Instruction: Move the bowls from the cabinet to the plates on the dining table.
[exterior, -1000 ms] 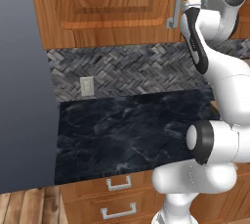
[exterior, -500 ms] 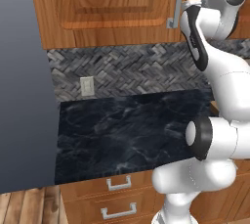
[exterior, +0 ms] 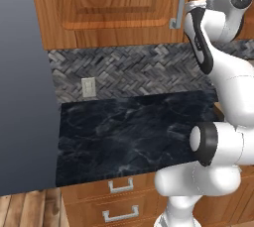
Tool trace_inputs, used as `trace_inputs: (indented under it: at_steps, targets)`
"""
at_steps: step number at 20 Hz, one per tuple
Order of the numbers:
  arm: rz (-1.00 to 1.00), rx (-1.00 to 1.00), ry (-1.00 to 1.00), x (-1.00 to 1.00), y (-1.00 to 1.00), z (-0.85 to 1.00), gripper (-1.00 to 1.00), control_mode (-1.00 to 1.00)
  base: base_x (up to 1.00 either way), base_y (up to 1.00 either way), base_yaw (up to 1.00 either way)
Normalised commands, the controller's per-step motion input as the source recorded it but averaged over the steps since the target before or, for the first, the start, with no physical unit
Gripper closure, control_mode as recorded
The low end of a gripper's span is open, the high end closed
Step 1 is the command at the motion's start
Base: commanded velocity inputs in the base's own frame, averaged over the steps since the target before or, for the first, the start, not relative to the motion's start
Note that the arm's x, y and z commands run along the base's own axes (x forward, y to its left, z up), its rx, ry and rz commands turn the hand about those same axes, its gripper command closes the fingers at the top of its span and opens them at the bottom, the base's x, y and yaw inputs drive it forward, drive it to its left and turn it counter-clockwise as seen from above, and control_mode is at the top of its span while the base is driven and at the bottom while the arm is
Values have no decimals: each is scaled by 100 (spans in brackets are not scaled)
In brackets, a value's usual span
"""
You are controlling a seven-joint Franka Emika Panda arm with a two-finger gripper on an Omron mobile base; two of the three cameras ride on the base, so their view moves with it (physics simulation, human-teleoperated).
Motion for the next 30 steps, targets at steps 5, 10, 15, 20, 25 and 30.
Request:
trace_inputs:
  at_steps: [5,10,15,20,25,30]
  targets:
    - [0,0,-11,-49,-23,18,100,-100,0,0,0]
    - [2,0,-13,-68,-34,32,100,-100,0,0,0]
    - [4,1,-13,-73,-43,44,100,-100,0,0,0]
    - [5,4,-13,-74,-51,52,100,-100,0,0,0]
    - [5,3,-12,-69,-55,46,100,-100,0,0,0]
    - [7,1,-12,-65,-58,28,-100,-100,0,0,0]
